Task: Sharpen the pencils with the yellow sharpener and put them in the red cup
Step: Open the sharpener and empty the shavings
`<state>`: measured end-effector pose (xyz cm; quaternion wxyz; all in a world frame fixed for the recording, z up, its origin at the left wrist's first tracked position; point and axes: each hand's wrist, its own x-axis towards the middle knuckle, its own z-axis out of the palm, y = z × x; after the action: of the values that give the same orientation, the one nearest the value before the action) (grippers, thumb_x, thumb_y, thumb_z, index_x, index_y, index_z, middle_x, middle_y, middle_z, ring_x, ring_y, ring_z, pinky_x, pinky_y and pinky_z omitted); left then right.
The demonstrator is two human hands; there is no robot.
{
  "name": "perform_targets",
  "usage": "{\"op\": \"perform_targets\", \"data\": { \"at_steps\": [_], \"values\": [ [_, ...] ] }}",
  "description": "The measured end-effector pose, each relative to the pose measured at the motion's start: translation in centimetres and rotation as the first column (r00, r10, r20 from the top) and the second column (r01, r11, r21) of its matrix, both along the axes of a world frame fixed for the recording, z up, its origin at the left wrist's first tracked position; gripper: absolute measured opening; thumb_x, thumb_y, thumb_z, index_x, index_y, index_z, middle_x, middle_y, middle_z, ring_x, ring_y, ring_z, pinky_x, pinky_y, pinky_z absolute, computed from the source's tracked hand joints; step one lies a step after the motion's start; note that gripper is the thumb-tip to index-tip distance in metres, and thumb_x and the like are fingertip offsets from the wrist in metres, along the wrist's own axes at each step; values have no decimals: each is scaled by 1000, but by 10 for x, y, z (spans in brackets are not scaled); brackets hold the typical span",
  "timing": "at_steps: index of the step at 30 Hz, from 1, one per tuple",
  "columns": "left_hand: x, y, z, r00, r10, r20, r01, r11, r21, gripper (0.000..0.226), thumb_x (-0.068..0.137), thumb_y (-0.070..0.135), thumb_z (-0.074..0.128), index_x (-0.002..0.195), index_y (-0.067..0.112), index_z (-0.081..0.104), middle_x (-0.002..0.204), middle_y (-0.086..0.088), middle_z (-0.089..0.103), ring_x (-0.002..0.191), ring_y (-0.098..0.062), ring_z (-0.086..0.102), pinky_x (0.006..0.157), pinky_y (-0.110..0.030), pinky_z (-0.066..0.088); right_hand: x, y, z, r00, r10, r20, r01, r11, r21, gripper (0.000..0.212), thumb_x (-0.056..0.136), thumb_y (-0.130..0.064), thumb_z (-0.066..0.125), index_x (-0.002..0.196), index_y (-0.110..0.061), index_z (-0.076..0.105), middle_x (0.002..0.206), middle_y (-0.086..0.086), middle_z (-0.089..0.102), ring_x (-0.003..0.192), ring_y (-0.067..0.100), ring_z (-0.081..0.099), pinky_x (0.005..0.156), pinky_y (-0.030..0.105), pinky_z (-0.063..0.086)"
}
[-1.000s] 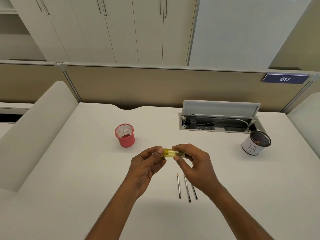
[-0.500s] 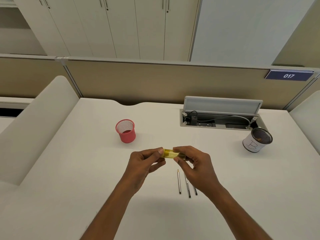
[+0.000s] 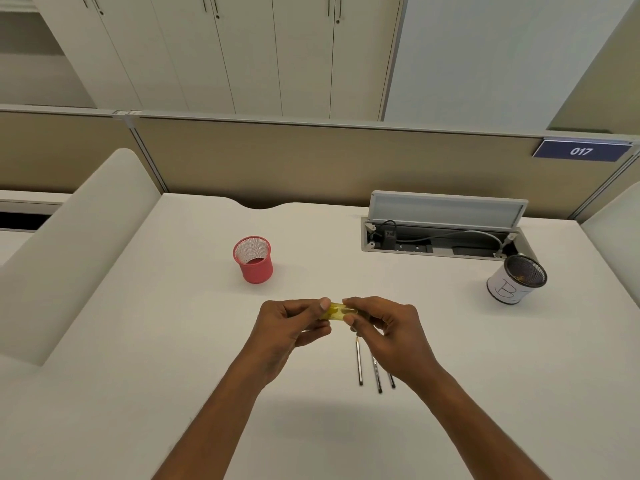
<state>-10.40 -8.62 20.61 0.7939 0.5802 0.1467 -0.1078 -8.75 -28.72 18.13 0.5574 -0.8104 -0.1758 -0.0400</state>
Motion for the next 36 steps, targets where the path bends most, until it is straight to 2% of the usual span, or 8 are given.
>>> {"op": "perform_targets", "data": {
  "at_steps": [3,9,14,17,24,28,32,36],
  "values": [
    [-1,-2,0,1000,0,-1,0,1000,-22,29,79,22,79,99,1,81,96,-20,78,82,-28,75,78,-32,62,1,2,1,1000,-12,-20,13,1000,18,21,92,-23,71,111,-16,78,90,-11,77,80,19,71,73,42,59],
    [5,-4,3,998,-51,36,52,999,-13,30,80,23,79,100,0,81,98,-19,78,84,-26,74,80,-33,62,0,5,2,994,-1,-106,9,997,75,19,93,-21,71,112,-20,77,88,-9,77,80,20,70,75,42,58],
    [3,-1,3,985,-129,114,123,991,57,36,78,18,82,112,10,79,103,-20,78,93,-32,75,85,-37,62,-1,4,2,978,-2,-209,36,987,158,20,93,-15,72,113,-17,77,93,-2,78,78,16,72,73,26,57],
    [2,4,1,970,-184,159,173,982,79,38,78,11,82,116,13,78,106,-18,78,97,-32,75,86,-37,61,0,1,5,976,8,-219,23,990,137,22,93,-19,72,114,-17,77,92,-1,78,76,17,71,71,23,56],
    [2,11,2,953,-247,175,214,958,189,26,83,7,81,108,10,81,92,-21,77,79,-30,74,78,-34,62,-2,0,11,976,63,-208,-42,994,103,21,94,-19,71,114,-15,77,92,-2,78,73,15,69,69,22,53],
    [1,9,-1,943,-263,204,221,953,207,30,82,15,81,112,12,80,92,-17,78,82,-29,74,82,-37,63,1,0,14,981,70,-181,-59,996,69,21,94,-18,71,114,-14,77,94,-4,78,77,14,70,71,20,53],
    [3,5,-4,962,-168,216,146,983,112,37,87,21,74,121,7,75,105,-19,78,94,-31,75,86,-38,62,2,3,13,988,20,-154,-6,996,92,24,91,-24,75,114,-19,77,98,-9,78,90,17,73,79,29,59],
    [6,8,-8,986,-21,165,25,999,-27,34,85,22,72,113,4,77,107,-22,77,96,-36,75,84,-39,62,2,5,9,987,-20,-162,42,990,132,32,87,-16,79,119,-20,75,106,-10,78,101,15,72,87,27,59]
  ]
}}
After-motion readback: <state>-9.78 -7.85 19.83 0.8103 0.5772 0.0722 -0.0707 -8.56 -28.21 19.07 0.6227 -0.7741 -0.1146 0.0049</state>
